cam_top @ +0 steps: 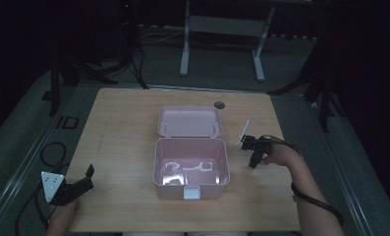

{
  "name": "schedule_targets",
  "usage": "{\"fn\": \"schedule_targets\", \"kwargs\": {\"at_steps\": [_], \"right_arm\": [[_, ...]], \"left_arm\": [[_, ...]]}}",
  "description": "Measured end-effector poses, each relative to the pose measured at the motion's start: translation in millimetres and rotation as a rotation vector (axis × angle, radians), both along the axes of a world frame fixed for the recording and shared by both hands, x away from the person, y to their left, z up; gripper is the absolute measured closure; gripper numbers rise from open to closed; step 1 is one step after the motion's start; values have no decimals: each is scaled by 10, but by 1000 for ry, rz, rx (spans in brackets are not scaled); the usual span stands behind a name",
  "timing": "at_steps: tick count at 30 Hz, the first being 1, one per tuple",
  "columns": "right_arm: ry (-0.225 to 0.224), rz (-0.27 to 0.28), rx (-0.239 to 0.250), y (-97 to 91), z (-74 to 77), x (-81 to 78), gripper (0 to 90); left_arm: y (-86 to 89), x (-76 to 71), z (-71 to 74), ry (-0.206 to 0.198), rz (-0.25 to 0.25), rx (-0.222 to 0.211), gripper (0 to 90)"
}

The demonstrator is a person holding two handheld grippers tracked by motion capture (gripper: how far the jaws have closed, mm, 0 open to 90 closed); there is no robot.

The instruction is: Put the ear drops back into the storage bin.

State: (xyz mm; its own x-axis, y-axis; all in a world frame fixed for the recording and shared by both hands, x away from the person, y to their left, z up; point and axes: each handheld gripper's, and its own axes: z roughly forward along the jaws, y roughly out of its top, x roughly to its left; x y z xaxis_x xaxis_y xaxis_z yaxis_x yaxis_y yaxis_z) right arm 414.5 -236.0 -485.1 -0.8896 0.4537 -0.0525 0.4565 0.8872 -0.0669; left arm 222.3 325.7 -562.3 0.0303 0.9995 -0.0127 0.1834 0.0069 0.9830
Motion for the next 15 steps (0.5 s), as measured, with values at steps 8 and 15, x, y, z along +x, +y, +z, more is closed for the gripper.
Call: {"fn": "schedule_targets", "kwargs": {"at_steps": [8,15], "right_arm": [[-19,205,-15,1,-23,-245,595],[-34,308,-70,33,-28,-427,595]], "left_arm": [[0,0,0,1,0,0,3],[-3,0,0,2,-1,2,4]]}}
